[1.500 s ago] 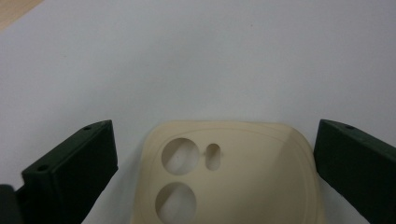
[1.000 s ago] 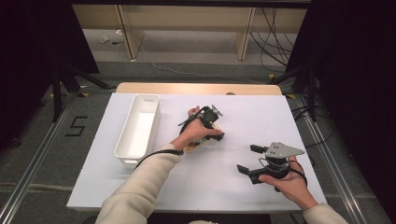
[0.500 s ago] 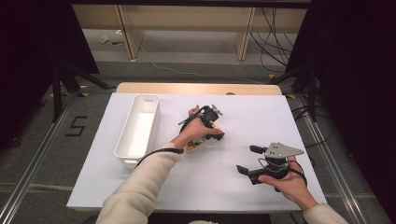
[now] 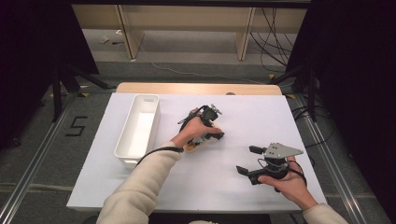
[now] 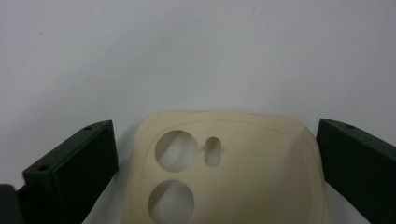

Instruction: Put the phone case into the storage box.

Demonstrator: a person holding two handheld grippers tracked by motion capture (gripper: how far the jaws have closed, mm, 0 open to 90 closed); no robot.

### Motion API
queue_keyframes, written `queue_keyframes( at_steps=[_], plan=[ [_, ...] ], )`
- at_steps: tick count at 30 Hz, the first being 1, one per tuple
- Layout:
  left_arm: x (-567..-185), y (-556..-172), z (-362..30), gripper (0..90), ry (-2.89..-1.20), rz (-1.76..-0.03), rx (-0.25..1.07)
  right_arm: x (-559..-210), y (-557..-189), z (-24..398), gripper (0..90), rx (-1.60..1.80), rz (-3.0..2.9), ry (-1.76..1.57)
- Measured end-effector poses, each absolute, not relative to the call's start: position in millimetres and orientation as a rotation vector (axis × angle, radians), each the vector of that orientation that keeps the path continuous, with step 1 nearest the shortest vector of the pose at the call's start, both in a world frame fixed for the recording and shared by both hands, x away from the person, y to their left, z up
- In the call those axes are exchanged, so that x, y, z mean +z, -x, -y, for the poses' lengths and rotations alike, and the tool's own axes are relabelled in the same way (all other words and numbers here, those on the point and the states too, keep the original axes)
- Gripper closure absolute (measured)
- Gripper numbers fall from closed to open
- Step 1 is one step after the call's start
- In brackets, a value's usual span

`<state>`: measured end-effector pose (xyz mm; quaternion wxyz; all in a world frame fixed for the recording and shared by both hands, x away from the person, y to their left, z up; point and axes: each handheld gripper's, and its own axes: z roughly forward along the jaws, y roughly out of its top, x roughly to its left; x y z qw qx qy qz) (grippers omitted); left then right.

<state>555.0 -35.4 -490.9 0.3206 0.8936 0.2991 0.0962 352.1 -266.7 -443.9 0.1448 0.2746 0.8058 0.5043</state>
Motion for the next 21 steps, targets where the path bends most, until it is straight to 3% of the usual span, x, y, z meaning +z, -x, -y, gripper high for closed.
queue_keyframes(
  at_steps=[21],
  plan=[
    [-488.7, -554.9, 34.5, 5.8, -2.345, -0.781, 0.243, -444.4, -352.1, 266.5, 9.5, 1.447, -2.33, -0.793]
  ],
)
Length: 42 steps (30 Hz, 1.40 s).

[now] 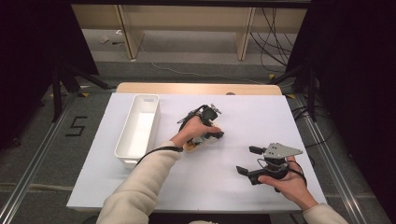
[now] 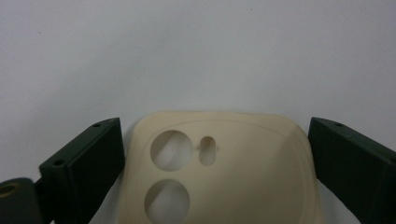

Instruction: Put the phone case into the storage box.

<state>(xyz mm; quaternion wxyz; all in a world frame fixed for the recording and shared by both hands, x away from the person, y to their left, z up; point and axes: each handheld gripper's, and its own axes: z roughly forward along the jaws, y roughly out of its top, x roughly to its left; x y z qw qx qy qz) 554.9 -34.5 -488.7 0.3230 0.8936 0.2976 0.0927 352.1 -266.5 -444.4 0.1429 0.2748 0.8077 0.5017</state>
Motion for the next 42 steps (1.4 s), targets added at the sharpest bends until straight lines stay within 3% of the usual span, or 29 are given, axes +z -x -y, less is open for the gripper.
queue_keyframes(
  at_steps=[42],
  plan=[
    [-484.1, -552.7, 37.5, 11.4, -2.351, -0.834, 0.285, -444.0, -352.1, 267.3, 9.6, 1.445, -2.329, -0.797]
  ],
)
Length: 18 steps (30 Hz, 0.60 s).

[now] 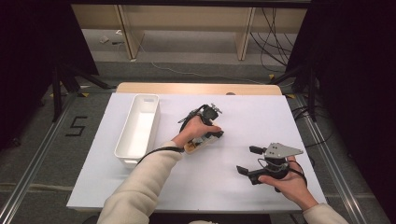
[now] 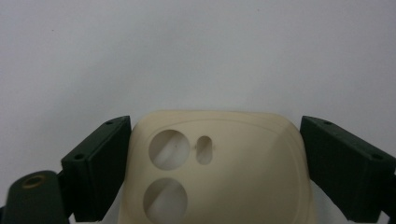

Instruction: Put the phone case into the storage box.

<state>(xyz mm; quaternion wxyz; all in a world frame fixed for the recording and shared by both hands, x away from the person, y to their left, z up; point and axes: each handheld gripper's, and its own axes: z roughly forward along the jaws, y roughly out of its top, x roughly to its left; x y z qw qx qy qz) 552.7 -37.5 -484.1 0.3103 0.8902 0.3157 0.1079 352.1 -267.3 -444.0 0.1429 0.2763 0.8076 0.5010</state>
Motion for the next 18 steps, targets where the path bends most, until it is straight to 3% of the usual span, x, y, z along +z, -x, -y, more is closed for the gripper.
queue_keyframes(
  at_steps=[18],
  plan=[
    [-463, -548, 33, 11.4, -2.221, -0.889, 0.36, -444, -352, 268, 9.6, 1.445, -2.324, -0.801]
  ],
)
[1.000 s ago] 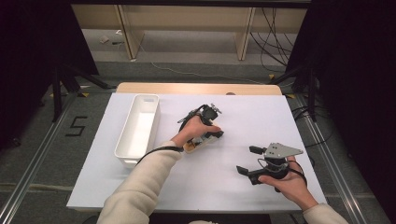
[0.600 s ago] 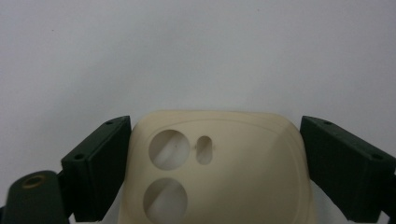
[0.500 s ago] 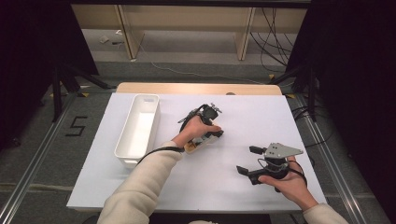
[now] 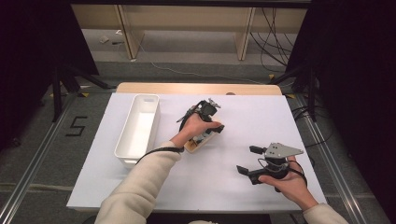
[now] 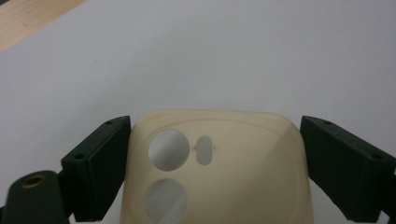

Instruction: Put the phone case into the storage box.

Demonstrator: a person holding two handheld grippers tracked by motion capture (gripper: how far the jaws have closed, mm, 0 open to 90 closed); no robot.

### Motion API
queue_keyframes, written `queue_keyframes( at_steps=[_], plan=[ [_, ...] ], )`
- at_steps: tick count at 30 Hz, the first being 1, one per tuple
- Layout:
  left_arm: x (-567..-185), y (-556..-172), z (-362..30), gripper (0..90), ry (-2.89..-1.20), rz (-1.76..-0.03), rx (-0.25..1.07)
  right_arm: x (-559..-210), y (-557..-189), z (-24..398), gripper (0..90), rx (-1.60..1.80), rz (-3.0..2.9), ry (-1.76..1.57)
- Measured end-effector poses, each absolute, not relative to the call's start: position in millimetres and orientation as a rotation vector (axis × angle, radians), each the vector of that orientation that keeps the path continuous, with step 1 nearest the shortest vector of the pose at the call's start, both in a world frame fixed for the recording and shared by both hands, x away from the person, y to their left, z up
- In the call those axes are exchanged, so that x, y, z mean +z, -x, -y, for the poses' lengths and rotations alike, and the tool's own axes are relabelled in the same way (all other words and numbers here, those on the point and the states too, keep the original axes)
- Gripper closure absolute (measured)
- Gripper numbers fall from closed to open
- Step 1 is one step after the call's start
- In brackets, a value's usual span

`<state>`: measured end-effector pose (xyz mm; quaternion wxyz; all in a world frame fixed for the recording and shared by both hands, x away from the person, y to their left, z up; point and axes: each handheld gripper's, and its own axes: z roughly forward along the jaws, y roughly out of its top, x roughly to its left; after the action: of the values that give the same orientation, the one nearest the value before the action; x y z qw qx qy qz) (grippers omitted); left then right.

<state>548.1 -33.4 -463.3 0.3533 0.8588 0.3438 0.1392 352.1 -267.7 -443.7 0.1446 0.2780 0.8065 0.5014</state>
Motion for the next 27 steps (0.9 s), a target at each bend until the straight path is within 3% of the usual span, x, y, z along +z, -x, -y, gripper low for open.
queue_keyframes(
  at_steps=[27],
  plan=[
    [-429, -532, 15, 11.4, -2.032, -0.912, 0.476, -443, -352, 268, 9.6, 1.444, -2.316, -0.802]
  ],
)
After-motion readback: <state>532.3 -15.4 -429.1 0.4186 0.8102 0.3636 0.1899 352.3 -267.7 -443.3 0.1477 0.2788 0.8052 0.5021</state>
